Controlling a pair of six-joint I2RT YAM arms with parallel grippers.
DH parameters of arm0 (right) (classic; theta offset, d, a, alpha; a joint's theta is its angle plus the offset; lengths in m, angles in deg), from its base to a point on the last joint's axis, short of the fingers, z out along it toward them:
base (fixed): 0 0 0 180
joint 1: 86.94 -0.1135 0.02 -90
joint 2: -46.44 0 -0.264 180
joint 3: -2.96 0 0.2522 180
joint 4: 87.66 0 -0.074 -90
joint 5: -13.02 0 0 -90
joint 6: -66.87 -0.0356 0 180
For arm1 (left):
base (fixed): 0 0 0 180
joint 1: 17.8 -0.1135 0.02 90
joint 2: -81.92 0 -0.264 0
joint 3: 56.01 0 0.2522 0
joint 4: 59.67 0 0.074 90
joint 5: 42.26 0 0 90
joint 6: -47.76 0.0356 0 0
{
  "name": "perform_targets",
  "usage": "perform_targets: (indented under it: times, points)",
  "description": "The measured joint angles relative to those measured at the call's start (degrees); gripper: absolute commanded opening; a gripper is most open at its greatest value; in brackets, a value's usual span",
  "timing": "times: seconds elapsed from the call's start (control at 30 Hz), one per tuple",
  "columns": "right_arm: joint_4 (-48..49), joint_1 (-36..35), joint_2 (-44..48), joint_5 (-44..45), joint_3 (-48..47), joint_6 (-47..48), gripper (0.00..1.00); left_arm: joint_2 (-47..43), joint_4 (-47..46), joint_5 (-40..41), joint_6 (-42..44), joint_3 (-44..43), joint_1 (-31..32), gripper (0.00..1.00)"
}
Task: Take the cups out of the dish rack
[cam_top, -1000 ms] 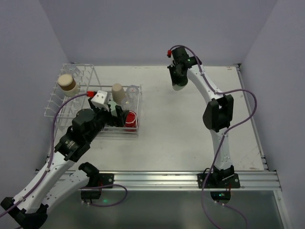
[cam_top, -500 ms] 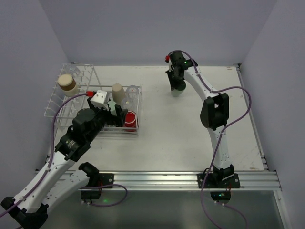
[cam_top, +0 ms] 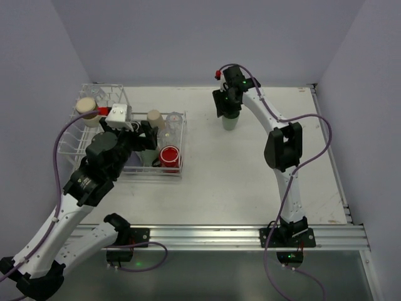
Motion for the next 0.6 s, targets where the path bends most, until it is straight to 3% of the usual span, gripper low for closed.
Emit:
perform_targets:
  times: [0.2, 0.3, 0.43, 0.6]
  points:
    - [5.9, -0.3, 10.0, -4.0, 8.6, -0.7, 0.8, 4.5, 0.7, 11.0, -0.4, -10.4, -0.2, 1.0]
    - [10.3, -0.3, 19.0, -6.4, 14.8, -1.0, 0.86, 8.9, 1.5, 14.1, -0.5, -17.2, -3.1, 1.0]
    - [16.8, -0.4, 31.4, -9.0, 24.1, -1.1, 0.88, 15.8, 2.7, 9.3, -2.9, -24.2, -18.5, 1.0]
    - [21.9, -0.4, 39.0, -11.7, 31.1, -1.5, 0.88, 20.2, 6.8, 5.0, -5.4, -23.9, -36.5, 1.0]
